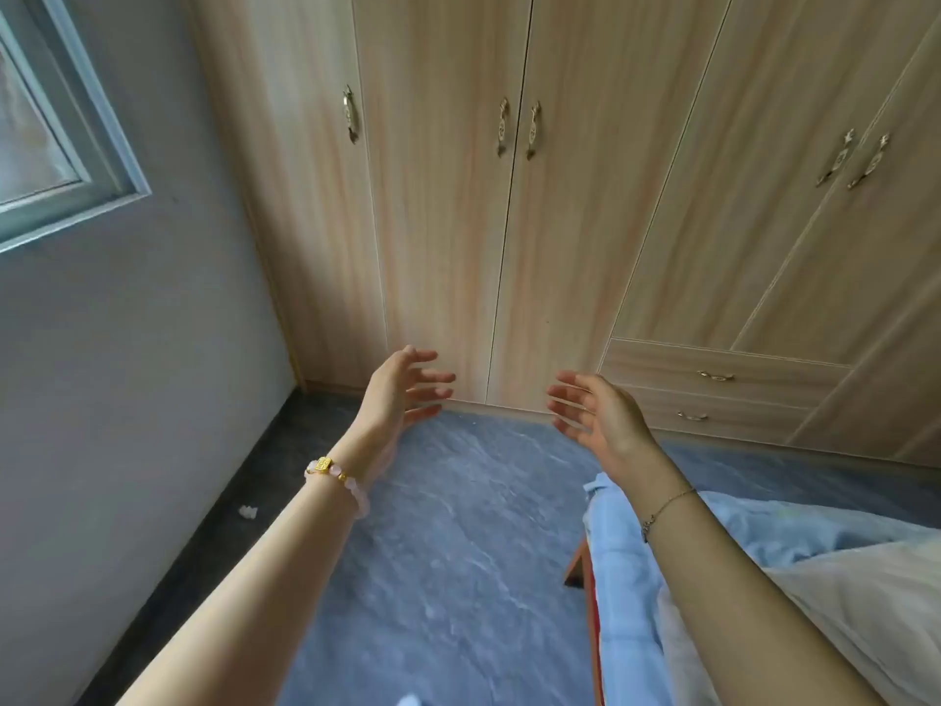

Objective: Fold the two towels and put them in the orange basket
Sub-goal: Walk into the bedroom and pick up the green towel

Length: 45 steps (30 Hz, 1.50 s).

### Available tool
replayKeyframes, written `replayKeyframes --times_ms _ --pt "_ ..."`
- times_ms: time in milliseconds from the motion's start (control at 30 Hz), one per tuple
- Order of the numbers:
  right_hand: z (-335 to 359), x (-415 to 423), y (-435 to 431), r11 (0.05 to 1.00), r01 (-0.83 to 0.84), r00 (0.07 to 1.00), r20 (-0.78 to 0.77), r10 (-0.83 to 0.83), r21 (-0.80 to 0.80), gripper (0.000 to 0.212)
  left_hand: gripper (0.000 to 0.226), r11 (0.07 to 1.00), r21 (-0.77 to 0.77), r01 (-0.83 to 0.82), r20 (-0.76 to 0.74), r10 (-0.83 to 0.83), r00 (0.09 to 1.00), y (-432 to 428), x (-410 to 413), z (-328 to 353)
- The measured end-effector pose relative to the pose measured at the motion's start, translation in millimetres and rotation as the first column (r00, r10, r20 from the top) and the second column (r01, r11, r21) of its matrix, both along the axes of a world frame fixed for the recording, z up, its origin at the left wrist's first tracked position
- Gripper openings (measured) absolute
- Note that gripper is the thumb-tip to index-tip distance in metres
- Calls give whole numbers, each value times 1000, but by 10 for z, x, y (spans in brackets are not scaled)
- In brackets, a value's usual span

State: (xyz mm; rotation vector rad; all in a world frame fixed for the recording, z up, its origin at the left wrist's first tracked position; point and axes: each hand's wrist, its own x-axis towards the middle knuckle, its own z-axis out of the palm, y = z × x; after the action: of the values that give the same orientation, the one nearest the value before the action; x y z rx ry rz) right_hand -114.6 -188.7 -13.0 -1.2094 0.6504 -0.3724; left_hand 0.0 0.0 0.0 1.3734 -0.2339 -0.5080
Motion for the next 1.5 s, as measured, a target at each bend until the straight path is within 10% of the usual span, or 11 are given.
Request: replayKeyframes --times_ms 667,1500 --pt "142 2114 -2273 948 316 947 -52 -317 -30 17 34 903 17 430 -34 -429 903 -2839 2800 -142" --pt "-187 1790 -5772 546 837 547 -39 -836 35 19 28 559 85 825 -19 -827 562 -7436 2680 -198"
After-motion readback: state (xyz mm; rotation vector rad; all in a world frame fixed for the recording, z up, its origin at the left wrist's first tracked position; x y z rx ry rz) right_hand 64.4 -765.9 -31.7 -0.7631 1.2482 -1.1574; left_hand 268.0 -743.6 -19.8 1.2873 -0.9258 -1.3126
